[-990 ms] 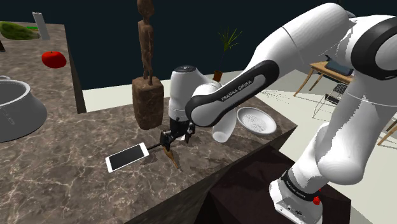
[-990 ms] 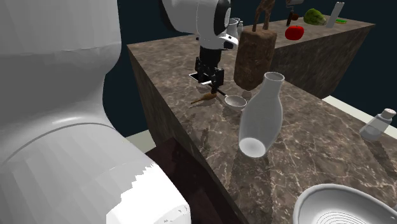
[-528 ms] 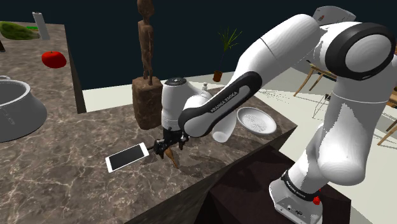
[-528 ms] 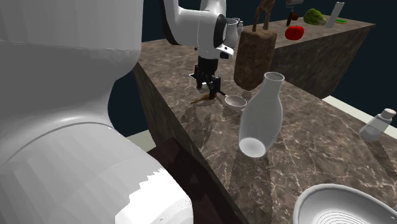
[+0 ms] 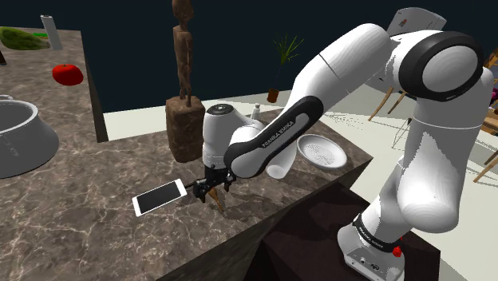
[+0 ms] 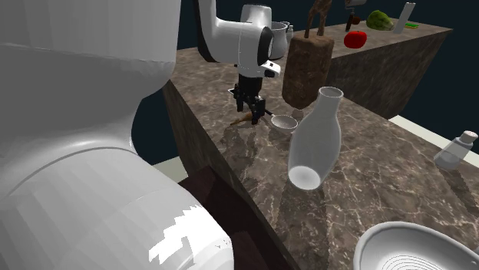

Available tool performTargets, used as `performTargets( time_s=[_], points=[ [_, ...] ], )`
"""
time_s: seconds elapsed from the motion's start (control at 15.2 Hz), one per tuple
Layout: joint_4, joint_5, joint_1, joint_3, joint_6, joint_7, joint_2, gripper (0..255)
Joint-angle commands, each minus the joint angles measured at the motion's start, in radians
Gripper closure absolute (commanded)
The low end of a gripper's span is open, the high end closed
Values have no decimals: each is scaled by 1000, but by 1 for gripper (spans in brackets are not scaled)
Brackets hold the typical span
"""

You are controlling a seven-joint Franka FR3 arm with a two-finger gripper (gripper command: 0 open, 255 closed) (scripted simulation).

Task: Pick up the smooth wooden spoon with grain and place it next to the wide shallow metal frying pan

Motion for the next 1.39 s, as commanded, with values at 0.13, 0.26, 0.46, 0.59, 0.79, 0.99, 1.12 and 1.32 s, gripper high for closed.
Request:
performTargets(
  time_s=[0.13,0.26,0.46,0.59,0.79,0.99,1.12,1.32],
  points=[
    [0,0,0,0,0,0,0,255],
    [0,0,0,0,0,0,0,255],
    [0,0,0,0,0,0,0,255],
    [0,0,0,0,0,0,0,255],
    [0,6,-3,3,-11,-4,-11,255],
    [1,23,-10,13,-44,-14,-45,255],
    [3,34,-14,19,-67,-21,-67,255],
    [8,50,-20,26,-102,-31,-99,255]
  ],
)
